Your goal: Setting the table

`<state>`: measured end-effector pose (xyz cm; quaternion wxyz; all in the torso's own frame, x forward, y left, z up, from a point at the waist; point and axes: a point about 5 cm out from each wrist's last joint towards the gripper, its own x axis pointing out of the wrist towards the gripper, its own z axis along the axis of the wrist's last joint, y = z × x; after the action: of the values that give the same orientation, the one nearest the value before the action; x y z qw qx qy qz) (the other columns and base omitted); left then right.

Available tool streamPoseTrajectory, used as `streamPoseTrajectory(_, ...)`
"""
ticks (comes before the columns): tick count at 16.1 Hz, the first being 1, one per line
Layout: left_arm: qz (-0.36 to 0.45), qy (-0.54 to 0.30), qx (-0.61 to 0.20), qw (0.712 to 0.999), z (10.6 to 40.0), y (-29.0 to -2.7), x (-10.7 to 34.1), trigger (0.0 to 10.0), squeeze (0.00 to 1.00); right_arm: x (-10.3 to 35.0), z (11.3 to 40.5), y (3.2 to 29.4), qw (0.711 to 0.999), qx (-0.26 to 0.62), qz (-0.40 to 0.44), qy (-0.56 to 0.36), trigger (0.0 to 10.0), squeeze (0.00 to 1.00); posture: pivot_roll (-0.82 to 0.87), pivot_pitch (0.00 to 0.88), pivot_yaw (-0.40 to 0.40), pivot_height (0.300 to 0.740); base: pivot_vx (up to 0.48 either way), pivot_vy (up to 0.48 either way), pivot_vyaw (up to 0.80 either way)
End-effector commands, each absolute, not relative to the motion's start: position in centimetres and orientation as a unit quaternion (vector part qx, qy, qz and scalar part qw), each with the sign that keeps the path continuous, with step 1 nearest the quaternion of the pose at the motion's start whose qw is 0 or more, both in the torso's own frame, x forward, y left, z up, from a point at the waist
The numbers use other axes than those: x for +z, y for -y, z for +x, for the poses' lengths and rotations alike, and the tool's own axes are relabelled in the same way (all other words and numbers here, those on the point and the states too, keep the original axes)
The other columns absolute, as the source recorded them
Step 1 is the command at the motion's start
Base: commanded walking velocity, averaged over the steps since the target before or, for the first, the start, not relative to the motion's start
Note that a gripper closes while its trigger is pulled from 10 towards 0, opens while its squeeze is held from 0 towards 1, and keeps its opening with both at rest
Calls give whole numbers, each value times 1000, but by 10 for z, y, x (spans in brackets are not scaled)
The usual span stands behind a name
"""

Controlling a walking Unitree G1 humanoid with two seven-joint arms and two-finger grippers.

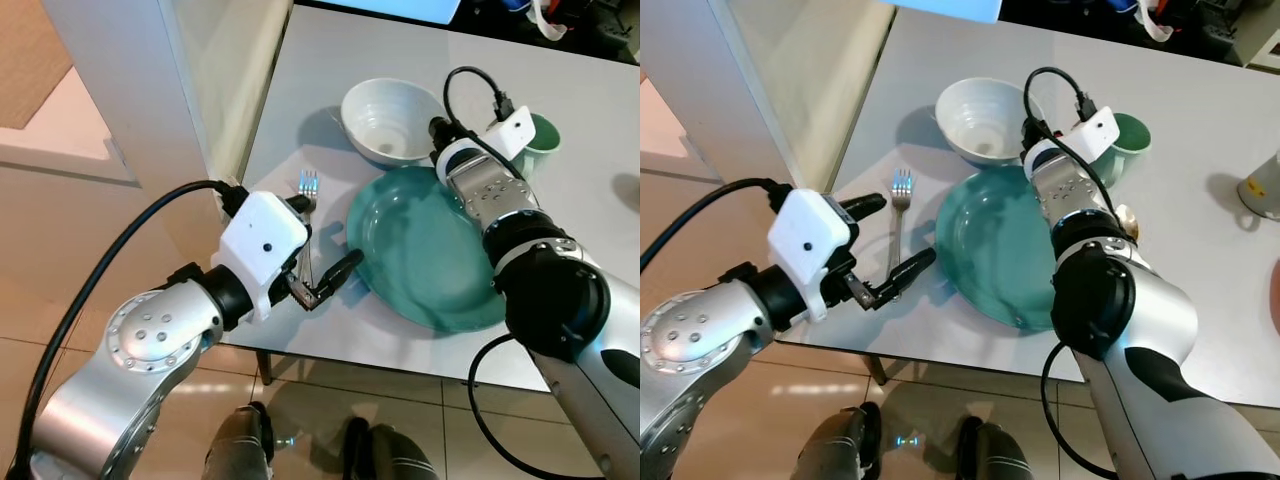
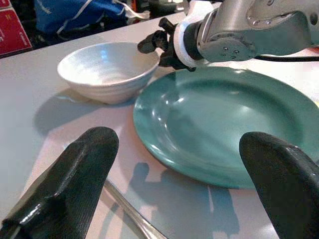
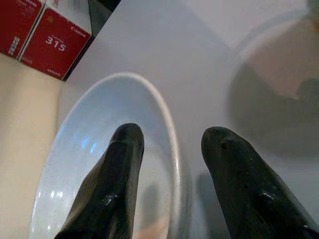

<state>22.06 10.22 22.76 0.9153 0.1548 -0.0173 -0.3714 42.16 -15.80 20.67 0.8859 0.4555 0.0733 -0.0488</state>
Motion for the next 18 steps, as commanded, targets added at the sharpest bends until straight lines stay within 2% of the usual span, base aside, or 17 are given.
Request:
streamPoseTrajectory(1, 161, 15, -381, 910, 222, -100, 225, 10000, 0, 208, 422, 165, 883, -55, 460, -70, 10000, 0, 334, 138, -106, 740, 0, 0, 0)
streamPoseTrajectory(5, 167, 21, -339, 926, 239, -105, 222, 10000, 0, 209, 421, 172, 888, -48, 453, -65, 10000, 0, 293, 73, -108, 740, 0, 0, 0)
streamPoseTrajectory(7, 137, 13, -263, 955, 257, -114, 216, 10000, 0, 232, 424, 175, 933, -10, 358, -19, 10000, 0, 232, 38, -82, 740, 0, 0, 0)
streamPoseTrajectory(10, 132, -1, -227, 965, 272, -114, 201, 10000, 0, 242, 417, 181, 959, 16, 278, 43, 10000, 0, 122, 1, -31, 740, 0, 0, 0)
streamPoseTrajectory(11, 131, -2, -217, 967, 275, -114, 198, 10000, 0, 238, 408, 184, 965, 10, 254, 57, 10000, 0, 115, 0, -30, 740, 0, 0, 0)
streamPoseTrajectory(14, 139, -2, -210, 968, 276, -110, 190, 10000, 0, 212, 354, 185, 980, -5, 187, 67, 10000, 0, 77, 0, -32, 740, 0, 0, 0)
streamPoseTrajectory(16, 119, -4, -209, 971, 269, -112, 181, 10000, 0, 185, 292, 176, 993, -2, 87, 77, 10000, 0, 49, 0, -36, 740, 0, 0, 0)
streamPoseTrajectory(17, 105, -7, -209, 972, 263, -114, 176, 10000, 0, 175, 268, 171, 995, -5, 70, 71, 10000, 0, 41, 0, -48, 740, 0, 0, 0)
streamPoseTrajectory(18, 104, -10, -210, 972, 262, -114, 174, 10000, 0, 174, 262, 171, 995, -10, 78, 66, 10000, 0, 36, 0, -58, 740, 0, 0, 0)
